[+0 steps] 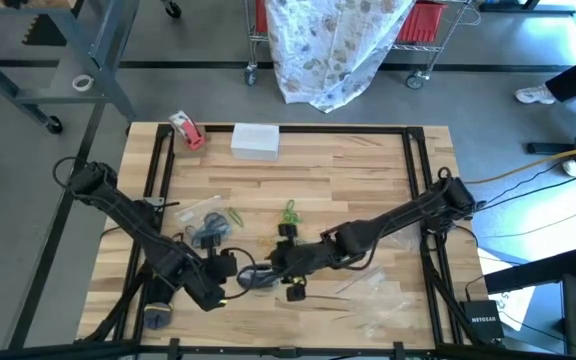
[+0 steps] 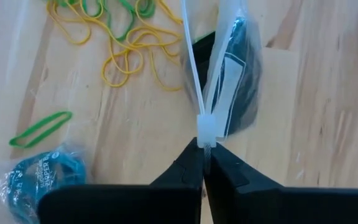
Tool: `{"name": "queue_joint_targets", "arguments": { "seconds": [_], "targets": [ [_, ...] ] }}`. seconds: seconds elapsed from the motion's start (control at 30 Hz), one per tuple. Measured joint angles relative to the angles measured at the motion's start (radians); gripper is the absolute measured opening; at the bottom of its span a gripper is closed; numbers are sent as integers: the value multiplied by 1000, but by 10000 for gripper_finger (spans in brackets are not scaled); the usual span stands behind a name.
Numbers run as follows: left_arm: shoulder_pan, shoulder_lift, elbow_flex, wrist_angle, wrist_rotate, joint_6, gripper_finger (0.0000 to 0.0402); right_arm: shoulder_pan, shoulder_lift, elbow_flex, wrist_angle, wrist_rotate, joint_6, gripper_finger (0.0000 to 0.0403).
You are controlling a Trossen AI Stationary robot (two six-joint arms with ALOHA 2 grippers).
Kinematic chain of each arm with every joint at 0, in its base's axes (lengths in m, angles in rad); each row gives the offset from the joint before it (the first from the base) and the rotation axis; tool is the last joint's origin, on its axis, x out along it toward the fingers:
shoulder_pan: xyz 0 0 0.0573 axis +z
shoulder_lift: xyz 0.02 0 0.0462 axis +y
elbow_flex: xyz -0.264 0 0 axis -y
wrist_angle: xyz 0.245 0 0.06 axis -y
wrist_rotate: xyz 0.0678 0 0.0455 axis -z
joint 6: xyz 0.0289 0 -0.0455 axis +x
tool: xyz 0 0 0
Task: Sort rubber bands
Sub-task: Close the transparent zip bag
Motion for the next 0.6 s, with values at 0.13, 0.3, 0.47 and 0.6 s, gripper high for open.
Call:
{"name": "queue_joint_targets", "arguments": {
  "seconds": [0.13, 0.3, 0.47, 0.6],
  "targets": [
    [-16, 0, 8, 13, -34, 0, 0, -9, 50, 2, 181, 0, -75, 176],
    [-33, 0, 16, 19, -98, 0, 0, -18, 135, 1, 343, -3, -106, 176],
    [-36, 0, 16, 71, -108, 28, 0, -28, 188, 1, 424, 3, -109, 176],
    [-29, 0, 16, 92, -108, 48, 0, -34, 210, 1, 448, 15, -105, 175]
  ]
}}
